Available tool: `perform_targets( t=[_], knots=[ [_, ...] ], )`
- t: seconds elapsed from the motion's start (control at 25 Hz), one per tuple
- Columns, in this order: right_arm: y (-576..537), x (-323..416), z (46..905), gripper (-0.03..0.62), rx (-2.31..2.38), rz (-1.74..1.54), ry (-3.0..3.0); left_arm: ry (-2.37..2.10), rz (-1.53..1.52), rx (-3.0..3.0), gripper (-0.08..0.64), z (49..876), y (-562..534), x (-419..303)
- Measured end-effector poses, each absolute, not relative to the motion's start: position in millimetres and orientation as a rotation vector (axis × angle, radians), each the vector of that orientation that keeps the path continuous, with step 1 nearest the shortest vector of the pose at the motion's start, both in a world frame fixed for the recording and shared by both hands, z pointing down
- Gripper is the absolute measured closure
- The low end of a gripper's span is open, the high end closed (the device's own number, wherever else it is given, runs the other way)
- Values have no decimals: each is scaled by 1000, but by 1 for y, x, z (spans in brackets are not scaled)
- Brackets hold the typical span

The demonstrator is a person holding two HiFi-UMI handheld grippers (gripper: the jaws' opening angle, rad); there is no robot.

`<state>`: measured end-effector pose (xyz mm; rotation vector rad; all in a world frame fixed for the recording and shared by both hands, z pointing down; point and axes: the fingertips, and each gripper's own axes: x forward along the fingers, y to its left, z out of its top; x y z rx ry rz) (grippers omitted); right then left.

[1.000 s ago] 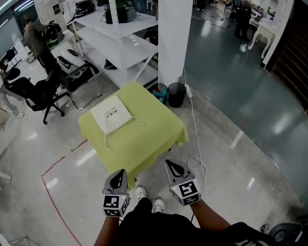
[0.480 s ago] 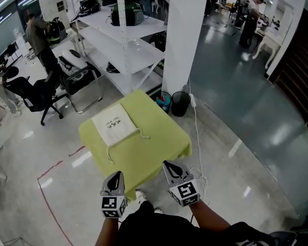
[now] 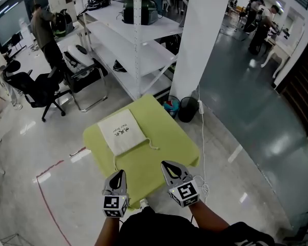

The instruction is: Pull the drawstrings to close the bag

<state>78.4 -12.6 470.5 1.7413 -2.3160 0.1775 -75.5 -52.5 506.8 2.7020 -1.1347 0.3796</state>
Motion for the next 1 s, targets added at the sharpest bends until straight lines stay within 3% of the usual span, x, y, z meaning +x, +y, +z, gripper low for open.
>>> perform_targets(
  t=[0.48,1.0],
  knots=[
    [-63,60,488,586,1619,162,-2320,-1184,339,2639,560,533,-91,-95],
    [-109,92,592,586,1269,234,-2260,-1372,478,2382,560,600,-101,-106]
  ],
)
